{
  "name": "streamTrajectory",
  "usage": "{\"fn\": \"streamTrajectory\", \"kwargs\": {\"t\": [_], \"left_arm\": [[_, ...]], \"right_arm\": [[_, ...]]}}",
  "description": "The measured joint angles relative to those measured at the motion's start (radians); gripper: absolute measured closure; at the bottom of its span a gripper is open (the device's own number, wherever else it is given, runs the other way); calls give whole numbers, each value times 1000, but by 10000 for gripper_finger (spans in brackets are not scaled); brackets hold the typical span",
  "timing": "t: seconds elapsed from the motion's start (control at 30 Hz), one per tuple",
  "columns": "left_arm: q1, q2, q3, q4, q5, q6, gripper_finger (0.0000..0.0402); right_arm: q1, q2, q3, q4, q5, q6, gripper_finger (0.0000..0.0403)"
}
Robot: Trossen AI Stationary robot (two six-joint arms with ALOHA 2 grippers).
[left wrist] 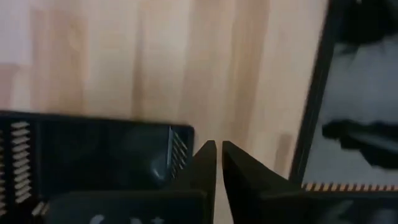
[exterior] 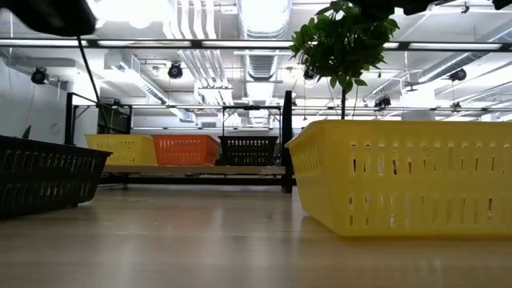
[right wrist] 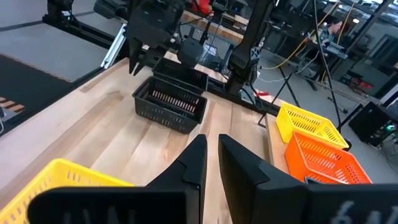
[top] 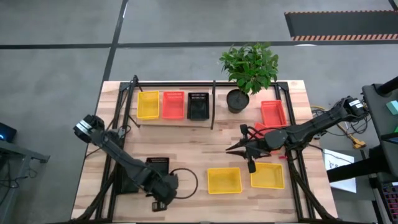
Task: Stack baskets on shelf by color
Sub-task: Stack the right black basket on the black basket on the shelf
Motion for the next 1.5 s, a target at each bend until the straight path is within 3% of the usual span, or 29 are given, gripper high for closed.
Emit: {"fn": "streamTrajectory", "kwargs": {"t": [0.37,0.53,0.8,1.0,1.2,1.5], "left_arm": [[-46,42,-29,-50,14,1,281],[-54,59,-67,-35,15,4,266],[-57,59,-152,30,15,-1,283],[-57,59,-171,42,14,-1,323],[-56,59,-161,54,10,-1,393],[10,59,-55,59,9,-27,399]], "right_arm": [[0,0,0,-35,0,45,369],[0,0,0,-36,0,46,369],[0,0,0,-35,0,45,369],[0,0,0,-35,1,44,369],[0,0,0,-35,1,42,369],[0,1,0,-35,1,41,369]]}}
